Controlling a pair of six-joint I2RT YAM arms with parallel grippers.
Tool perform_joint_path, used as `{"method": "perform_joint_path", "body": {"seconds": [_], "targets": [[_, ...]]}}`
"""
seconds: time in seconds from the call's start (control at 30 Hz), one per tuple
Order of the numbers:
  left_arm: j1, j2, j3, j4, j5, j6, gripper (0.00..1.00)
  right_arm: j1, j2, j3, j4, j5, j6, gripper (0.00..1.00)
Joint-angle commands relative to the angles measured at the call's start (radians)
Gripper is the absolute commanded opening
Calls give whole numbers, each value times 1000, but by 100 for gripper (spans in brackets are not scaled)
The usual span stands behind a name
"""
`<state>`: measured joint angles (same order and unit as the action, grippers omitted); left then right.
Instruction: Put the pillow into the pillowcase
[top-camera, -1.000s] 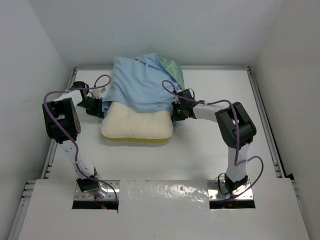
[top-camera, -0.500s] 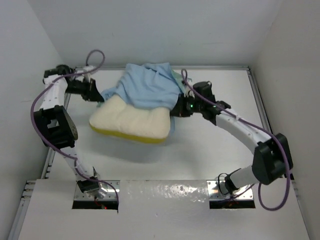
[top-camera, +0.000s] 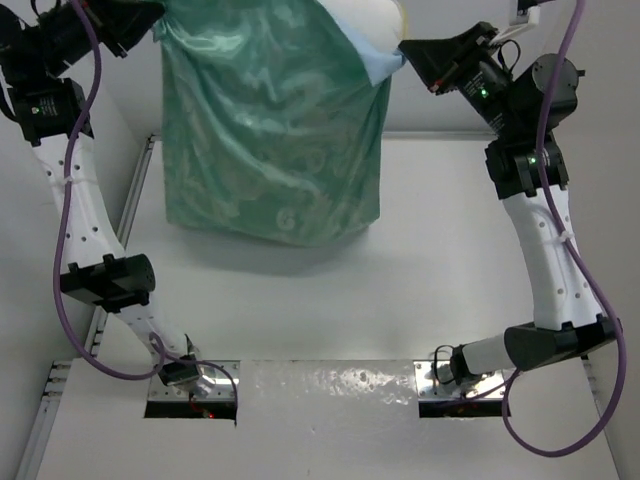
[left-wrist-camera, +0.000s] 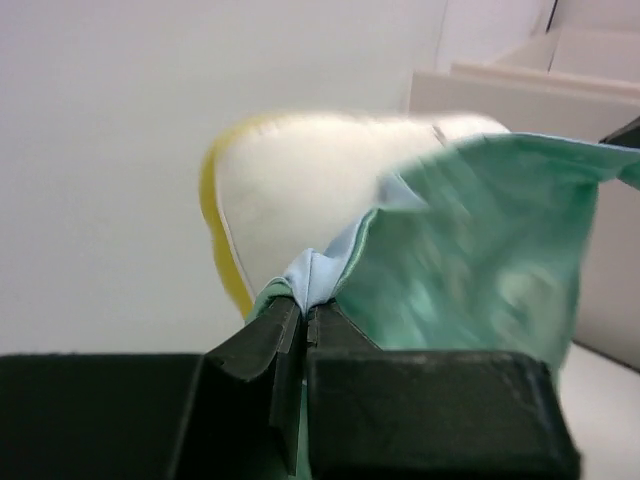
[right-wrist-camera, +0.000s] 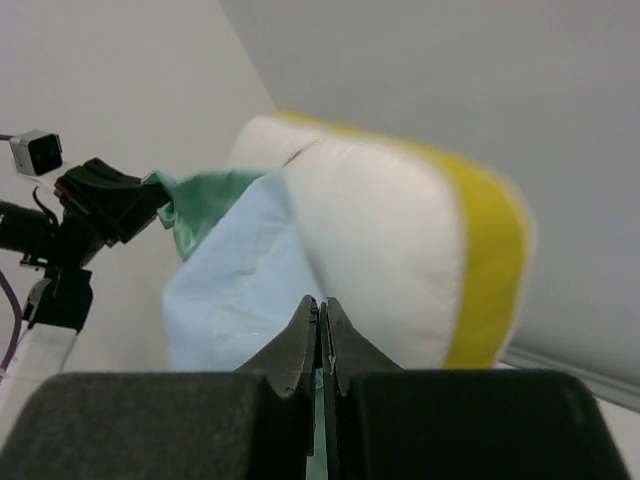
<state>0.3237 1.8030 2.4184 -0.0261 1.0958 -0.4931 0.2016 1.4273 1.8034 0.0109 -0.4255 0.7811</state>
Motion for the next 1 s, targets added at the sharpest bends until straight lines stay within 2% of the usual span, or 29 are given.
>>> {"method": "perform_joint_path", "body": {"seconds": [0.0, 0.03, 0.07, 0.13, 0.17, 0.23, 0.27, 0.3, 0.33, 0.43, 0.47, 0.5, 0.53, 0.57, 0.6, 0.67, 0.7, 0.73, 0.77, 0.8, 0.83, 0.87, 0.9, 0.93, 0.97], "targets": [[23, -31, -16, 288, -122, -248, 0, 10, 5, 48, 89, 63, 44, 0], [23, -25, -7, 337, -160, -309, 0, 9, 30, 97, 69, 76, 37, 0], [23, -16, 22, 371, -189, -327, 0, 10, 65, 279, 26, 94, 14, 0], [20, 4, 117, 380, -238, -309, 0, 12, 178, 481, -84, 113, -20, 0], [21, -20, 113, 382, -241, -303, 0, 10, 188, 561, -95, 111, -22, 0], [21, -51, 69, 394, -225, -306, 0, 15, 103, 468, -34, 87, -5, 0], [23, -62, 65, 406, -217, -311, 0, 18, 57, 276, 33, 96, 9, 0], [26, -59, 76, 472, -223, -314, 0, 18, 21, 213, 75, 150, 6, 0], [32, -48, 170, 485, -279, -283, 0, 18, 15, 211, 60, 172, -14, 0], [44, 1, 394, 436, -373, -137, 0, 18, 87, 514, -58, 191, -91, 0], [44, -8, 392, 396, -363, -122, 0, 18, 76, 505, -63, 186, -95, 0], [43, -25, 301, 347, -328, -116, 0, 18, 50, 458, -57, 180, -97, 0], [26, -81, 200, 313, -303, -104, 0, 18, -35, 271, -39, 183, -98, 0], [17, -112, 86, 290, -303, -84, 0, 18, -77, 164, -8, 197, -98, 0], [15, -129, -76, 288, -368, -72, 0, 16, -99, 83, 21, 229, -106, 0], [17, -65, -1, 200, -401, -53, 0, 18, -50, 141, -58, 277, -178, 0], [12, -36, 142, 193, -386, -33, 0, 18, -13, 298, -140, 277, -198, 0], [9, -28, 163, 250, -379, -44, 0, 18, 49, 366, -166, 259, -207, 0], [5, -46, 118, 280, -370, -54, 0, 16, 65, 407, -181, 240, -207, 0], [-15, -65, 90, 294, -361, -44, 0, 18, 70, 401, -167, 208, -206, 0], [-32, -86, 75, 272, -355, -30, 0, 21, 67, 357, -145, 106, -213, 1], [-47, -85, 77, 252, -344, 2, 0, 28, 41, 302, -88, 46, -224, 21], [-78, -83, 80, 236, -340, 11, 0, 44, 30, 206, -86, 13, -253, 35], [-95, -80, 79, 224, -338, 19, 0, 115, 27, 185, -110, 11, -370, 50], [-110, -80, 79, 219, -338, 40, 0, 166, 39, 185, -220, 51, -461, 66]]}}
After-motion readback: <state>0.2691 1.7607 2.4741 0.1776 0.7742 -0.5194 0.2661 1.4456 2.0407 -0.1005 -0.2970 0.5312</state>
